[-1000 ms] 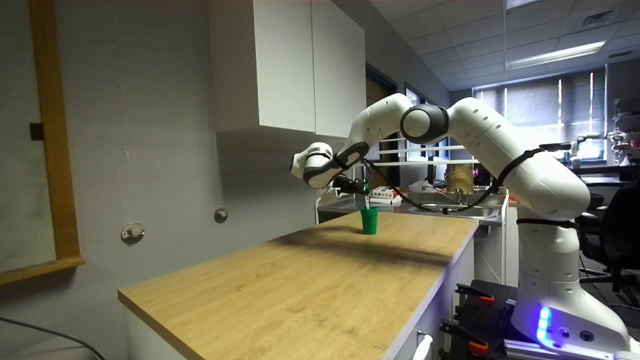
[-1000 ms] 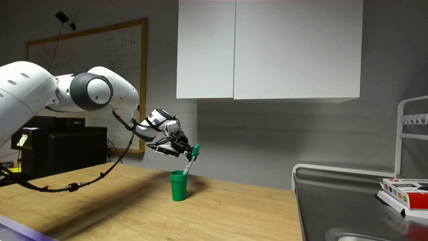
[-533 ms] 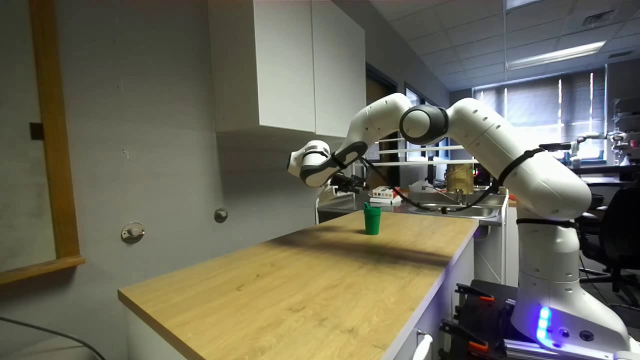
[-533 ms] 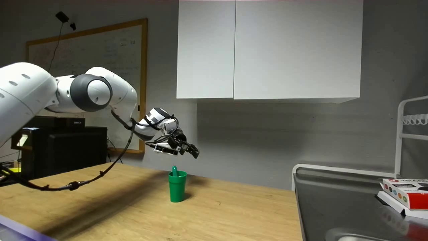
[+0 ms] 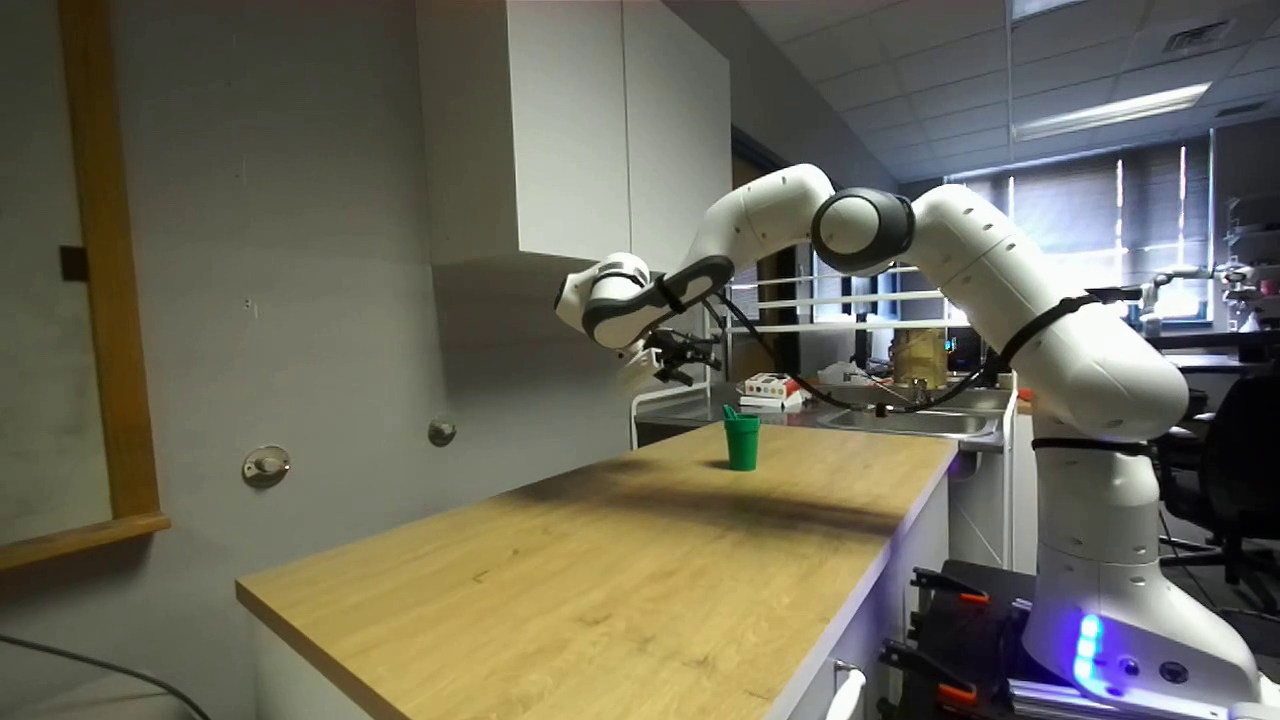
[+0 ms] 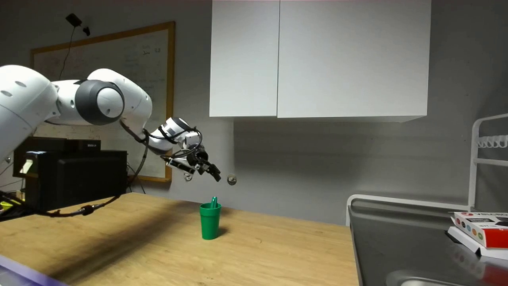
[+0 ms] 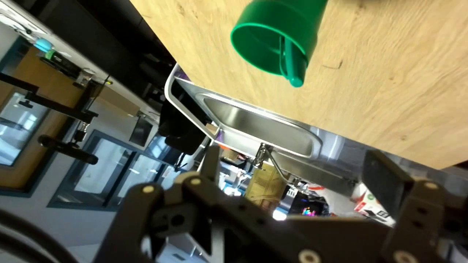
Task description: Put the green marker inside the green cup
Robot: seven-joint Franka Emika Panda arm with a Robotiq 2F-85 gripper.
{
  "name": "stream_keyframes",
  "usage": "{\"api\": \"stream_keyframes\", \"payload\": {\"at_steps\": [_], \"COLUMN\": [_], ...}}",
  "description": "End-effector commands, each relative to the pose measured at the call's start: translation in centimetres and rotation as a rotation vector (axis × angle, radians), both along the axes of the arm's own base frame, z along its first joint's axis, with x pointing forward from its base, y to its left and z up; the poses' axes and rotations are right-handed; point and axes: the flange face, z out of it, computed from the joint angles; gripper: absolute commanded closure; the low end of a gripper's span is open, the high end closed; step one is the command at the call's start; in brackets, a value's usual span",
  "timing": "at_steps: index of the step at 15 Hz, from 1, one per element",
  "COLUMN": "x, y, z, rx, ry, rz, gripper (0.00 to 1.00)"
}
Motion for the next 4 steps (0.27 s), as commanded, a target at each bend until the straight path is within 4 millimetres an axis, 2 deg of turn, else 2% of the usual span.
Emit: {"api": "stream_keyframes", "payload": {"at_steps": [1,4], "x": [-2.9,-5.3], "y": [5.3,9.1], "z": [4.9,8.2], "rx": [0.136,0.23], "ry": [-0.014,-0.037], "rz": [0.138,0.265], "gripper": [0.0,0.0]}}
